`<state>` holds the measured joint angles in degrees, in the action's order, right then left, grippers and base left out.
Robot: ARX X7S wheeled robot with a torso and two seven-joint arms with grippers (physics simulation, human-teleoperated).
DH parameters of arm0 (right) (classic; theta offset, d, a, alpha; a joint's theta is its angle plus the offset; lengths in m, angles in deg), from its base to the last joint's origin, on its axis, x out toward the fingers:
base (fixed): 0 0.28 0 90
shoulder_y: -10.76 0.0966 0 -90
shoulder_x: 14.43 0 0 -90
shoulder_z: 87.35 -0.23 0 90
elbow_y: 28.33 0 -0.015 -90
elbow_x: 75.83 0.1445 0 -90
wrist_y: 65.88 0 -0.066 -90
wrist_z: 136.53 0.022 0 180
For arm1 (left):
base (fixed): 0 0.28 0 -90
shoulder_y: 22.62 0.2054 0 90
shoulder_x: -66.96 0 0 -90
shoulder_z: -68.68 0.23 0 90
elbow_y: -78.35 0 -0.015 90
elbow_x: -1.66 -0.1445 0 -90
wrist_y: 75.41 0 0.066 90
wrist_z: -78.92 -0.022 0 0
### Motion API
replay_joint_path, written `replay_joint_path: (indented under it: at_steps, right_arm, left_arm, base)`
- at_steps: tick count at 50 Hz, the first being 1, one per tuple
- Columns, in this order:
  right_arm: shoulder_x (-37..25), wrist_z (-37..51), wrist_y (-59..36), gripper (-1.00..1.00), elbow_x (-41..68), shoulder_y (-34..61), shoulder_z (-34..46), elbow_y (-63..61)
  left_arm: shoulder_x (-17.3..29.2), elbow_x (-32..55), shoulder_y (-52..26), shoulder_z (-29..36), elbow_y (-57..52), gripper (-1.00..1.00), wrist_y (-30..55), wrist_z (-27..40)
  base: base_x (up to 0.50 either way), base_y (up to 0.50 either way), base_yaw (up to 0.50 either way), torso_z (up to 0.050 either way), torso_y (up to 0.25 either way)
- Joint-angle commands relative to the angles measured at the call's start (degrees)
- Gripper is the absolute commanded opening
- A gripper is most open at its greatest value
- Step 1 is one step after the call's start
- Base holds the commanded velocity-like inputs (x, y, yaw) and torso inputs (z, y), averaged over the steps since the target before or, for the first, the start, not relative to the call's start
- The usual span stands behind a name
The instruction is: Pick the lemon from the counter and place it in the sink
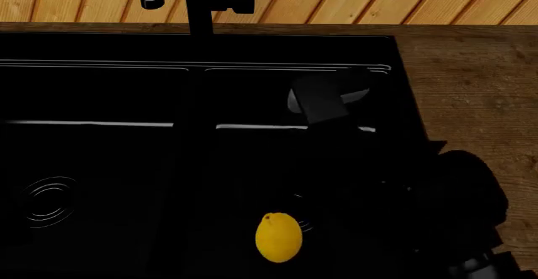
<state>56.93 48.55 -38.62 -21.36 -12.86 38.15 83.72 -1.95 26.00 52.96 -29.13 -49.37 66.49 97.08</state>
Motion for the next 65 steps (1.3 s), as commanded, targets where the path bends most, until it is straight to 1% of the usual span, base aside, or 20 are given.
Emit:
replay_joint_path:
  at_steps: [1, 6, 15, 23, 37, 44, 50, 57, 60, 65]
  right_arm:
    - [-3.8, 5.9, -0.1, 1.00, 3.9, -3.6, -5.3, -11.0]
    - [-6.2, 10.4, -0.1, 1.00, 6.5, -6.7, -8.5, -19.9]
    - [-9.8, 17.8, -1.8, 1.00, 12.3, -10.3, -14.2, -32.1]
    - [-12.7, 22.4, -1.8, 1.00, 16.2, -14.7, -18.2, -39.5]
    - [-19.2, 32.6, -0.8, 1.00, 27.4, -22.8, -28.4, -53.1]
    - [-22.5, 35.6, 1.8, 1.00, 31.6, -29.4, -34.2, -58.8]
    - [-24.8, 36.6, 4.4, 1.00, 33.9, -36.1, -39.6, -63.6]
    - [-26.4, 35.4, 8.0, 1.00, 35.1, -45.7, -47.5, -69.3]
    - [-26.7, 33.9, 9.0, 1.00, 34.5, -50.9, -51.4, -71.5]
    - [-26.1, 30.6, 9.9, 1.00, 31.8, -57.3, -55.4, -73.7]
  left_arm:
    - [0.0, 0.0, 0.1, 0.2, 0.3, 1.00, -0.4, 0.1]
    - [0.1, 0.3, 0.0, 0.1, 0.0, 1.00, -0.1, 0.3]
    - [0.2, 0.5, -0.3, 0.3, -0.4, 1.00, 0.5, 0.7]
    - [0.2, 0.9, -0.4, 0.1, -0.5, 1.00, 0.7, 0.8]
    - [0.6, 1.6, -0.8, 0.0, -1.7, 1.00, 2.0, 1.4]
    - [0.7, 1.9, -0.7, -0.1, -1.8, 1.00, 2.0, 1.4]
    - [0.8, 2.0, -0.6, -0.3, -1.9, 1.00, 1.8, 1.5]
    - [0.8, 1.9, 0.1, -0.5, -1.8, 1.00, 1.0, 1.4]
    - [0.8, 1.9, 0.3, -0.4, -1.6, 1.00, 0.7, 1.5]
    - [0.9, 1.9, 0.4, -0.4, -1.7, 1.00, 0.5, 1.5]
  base:
    - [0.00, 0.00, 0.00, 0.000, 0.000]
    - [0.00, 0.00, 0.00, 0.000, 0.000]
    - [0.00, 0.00, 0.00, 0.000, 0.000]
    - [0.00, 0.00, 0.00, 0.000, 0.000]
    - [0.00, 0.00, 0.00, 0.000, 0.000]
    - [0.00, 0.00, 0.00, 0.000, 0.000]
    - [0.00, 0.00, 0.00, 0.000, 0.000]
    - [0.00, 0.00, 0.00, 0.000, 0.000]
    - [0.00, 0.00, 0.00, 0.000, 0.000]
    - [0.00, 0.00, 0.00, 0.000, 0.000]
